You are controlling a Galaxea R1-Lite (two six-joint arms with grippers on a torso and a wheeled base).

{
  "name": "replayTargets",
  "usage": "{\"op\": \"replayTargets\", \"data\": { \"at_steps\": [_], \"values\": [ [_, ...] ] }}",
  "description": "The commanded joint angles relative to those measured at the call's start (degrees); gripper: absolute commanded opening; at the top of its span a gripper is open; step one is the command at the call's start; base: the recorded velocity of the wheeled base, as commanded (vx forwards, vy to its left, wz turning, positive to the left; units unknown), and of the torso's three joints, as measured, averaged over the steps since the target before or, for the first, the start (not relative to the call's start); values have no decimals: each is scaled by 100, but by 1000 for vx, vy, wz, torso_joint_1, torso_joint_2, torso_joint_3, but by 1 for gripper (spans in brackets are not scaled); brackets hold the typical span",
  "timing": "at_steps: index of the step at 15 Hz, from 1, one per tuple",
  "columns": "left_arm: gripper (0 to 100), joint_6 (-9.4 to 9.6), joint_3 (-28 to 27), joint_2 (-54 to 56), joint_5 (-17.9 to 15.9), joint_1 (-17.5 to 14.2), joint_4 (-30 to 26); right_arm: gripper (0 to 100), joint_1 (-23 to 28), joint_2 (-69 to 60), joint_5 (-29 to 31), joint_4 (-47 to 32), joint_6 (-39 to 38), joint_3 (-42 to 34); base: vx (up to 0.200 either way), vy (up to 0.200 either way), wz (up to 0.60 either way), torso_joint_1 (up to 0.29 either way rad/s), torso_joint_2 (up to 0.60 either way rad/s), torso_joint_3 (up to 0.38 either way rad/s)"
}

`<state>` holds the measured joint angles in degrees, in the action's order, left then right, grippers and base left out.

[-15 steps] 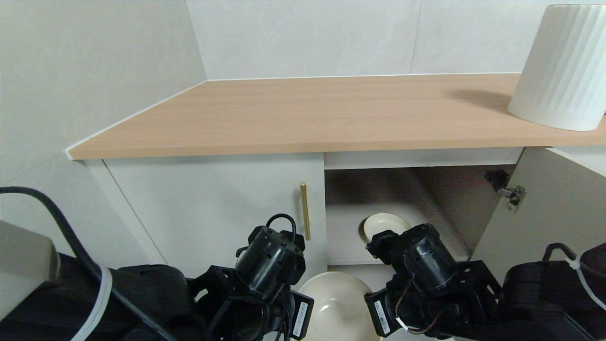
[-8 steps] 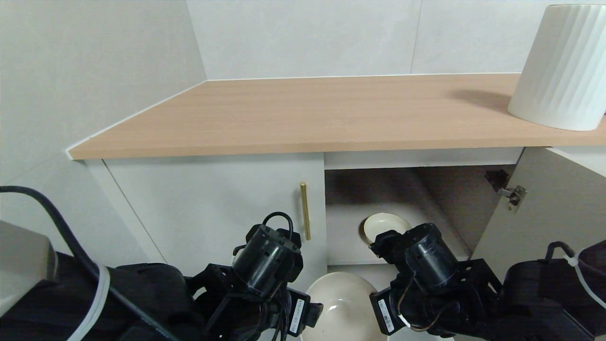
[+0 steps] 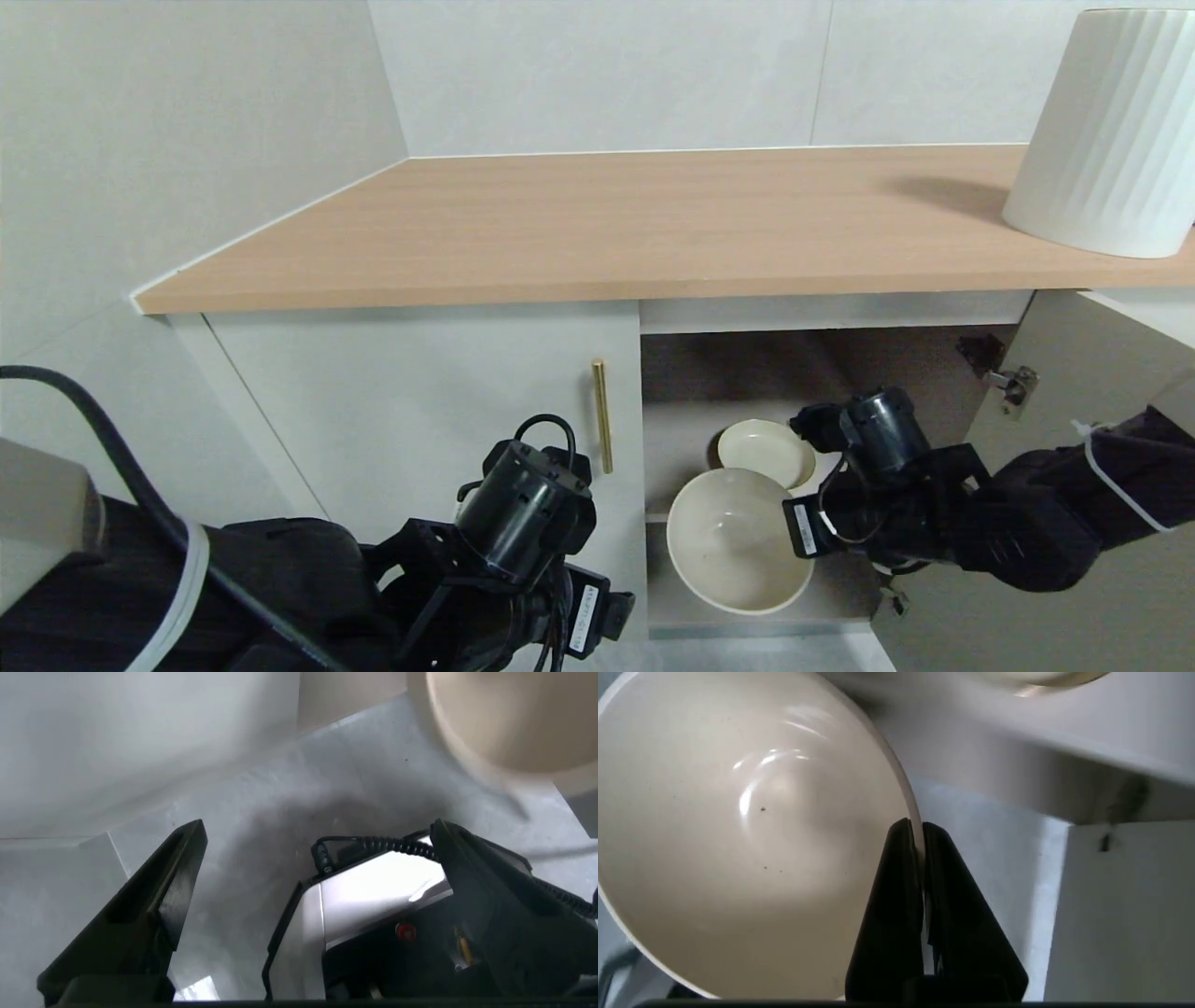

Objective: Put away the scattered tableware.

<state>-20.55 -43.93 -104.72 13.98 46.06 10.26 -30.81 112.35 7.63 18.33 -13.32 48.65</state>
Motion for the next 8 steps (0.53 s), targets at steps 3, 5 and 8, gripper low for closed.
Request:
{"op": "replayTargets", "data": {
  "at_steps": [3, 5, 8],
  "values": [
    [100, -1, -1, 4, -1, 0, 2, 0, 426, 551, 230, 3, -689, 654, 0, 0, 0, 0, 0, 0],
    [100, 7, -1, 4, -1, 0, 2, 0, 602, 639, 248, 3, -1172, 988, 0, 0, 0, 0, 0, 0],
    [100, -1, -1, 4, -1, 0, 2, 0, 725, 692, 256, 3, -1629, 1261, 0, 0, 0, 0, 0, 0]
  ]
}}
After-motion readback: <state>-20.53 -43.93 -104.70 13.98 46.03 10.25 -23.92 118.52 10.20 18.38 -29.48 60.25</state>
